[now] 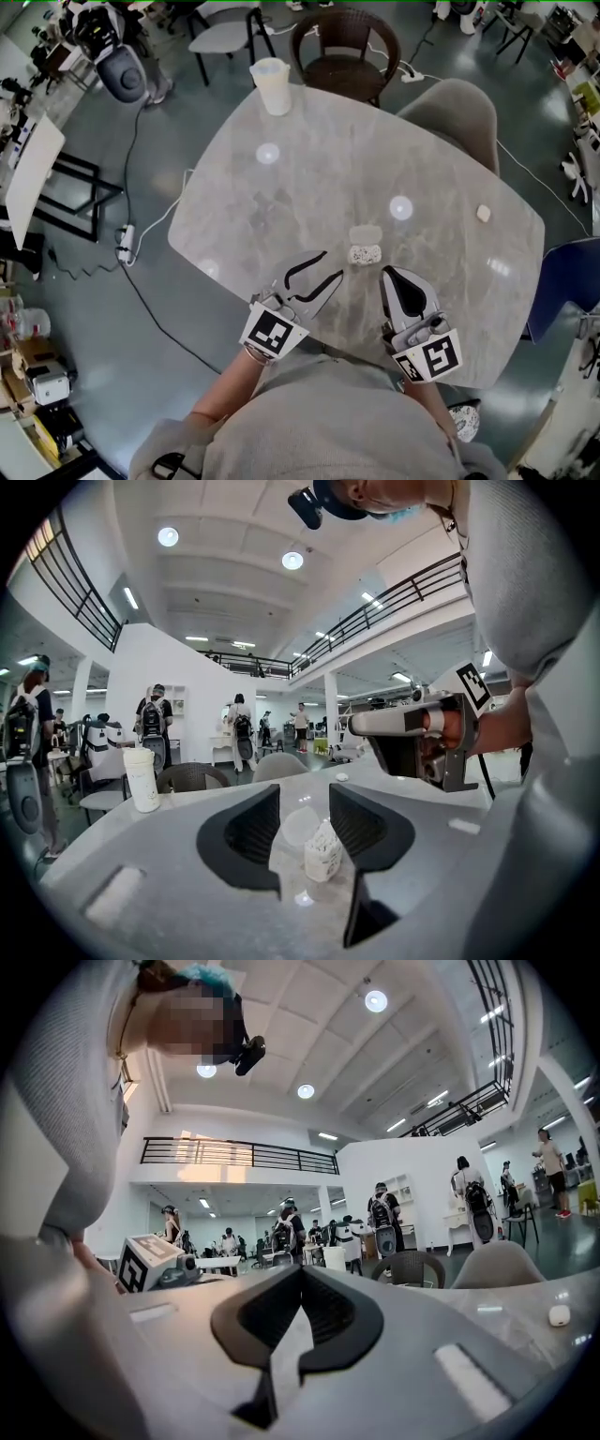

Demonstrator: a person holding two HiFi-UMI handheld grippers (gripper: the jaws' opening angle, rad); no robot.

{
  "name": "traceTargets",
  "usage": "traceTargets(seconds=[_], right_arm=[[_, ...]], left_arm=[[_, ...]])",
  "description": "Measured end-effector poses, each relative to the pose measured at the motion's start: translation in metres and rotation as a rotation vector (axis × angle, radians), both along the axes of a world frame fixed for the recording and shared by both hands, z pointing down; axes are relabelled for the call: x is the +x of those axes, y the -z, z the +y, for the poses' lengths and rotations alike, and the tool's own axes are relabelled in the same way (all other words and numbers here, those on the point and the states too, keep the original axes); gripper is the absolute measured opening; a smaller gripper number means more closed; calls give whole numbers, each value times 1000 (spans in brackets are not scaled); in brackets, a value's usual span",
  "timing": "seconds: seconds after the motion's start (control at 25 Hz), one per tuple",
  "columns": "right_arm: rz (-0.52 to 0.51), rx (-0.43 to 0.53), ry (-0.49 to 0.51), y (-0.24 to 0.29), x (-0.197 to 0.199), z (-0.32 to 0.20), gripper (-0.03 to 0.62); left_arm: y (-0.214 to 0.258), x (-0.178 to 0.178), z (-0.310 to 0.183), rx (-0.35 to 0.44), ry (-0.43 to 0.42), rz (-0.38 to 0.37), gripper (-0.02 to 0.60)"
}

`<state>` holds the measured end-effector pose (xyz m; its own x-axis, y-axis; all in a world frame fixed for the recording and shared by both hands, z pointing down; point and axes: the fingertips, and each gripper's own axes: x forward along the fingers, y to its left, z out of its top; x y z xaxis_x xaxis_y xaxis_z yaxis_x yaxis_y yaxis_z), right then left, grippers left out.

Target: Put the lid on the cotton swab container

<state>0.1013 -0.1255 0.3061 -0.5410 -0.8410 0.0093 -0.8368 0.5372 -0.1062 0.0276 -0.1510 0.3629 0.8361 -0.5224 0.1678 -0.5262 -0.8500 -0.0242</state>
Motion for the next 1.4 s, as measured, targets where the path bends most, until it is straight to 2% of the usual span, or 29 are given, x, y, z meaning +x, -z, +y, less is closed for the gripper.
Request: traceTargets(seconds=[0.2, 0.68, 0.76, 1.04, 1.4], right_arm=[[-8, -16, -3, -10, 2, -5, 0], [-10, -54, -15, -22, 8, -10, 2], [-10, -58, -18, -23, 9, -11, 2], [-7, -67, -47, -27, 21, -10, 2], [-2, -87, -60, -31, 27, -7, 1]], left_arm=[[-24, 7, 0, -34, -46, -27, 242], [-54, 25, 1, -44, -130, -77, 293], [-60, 28, 0, -53, -138, -84, 324], [-87, 39, -2, -98, -161, -126, 344], [-112, 46, -5, -150, -175, -143, 344]])
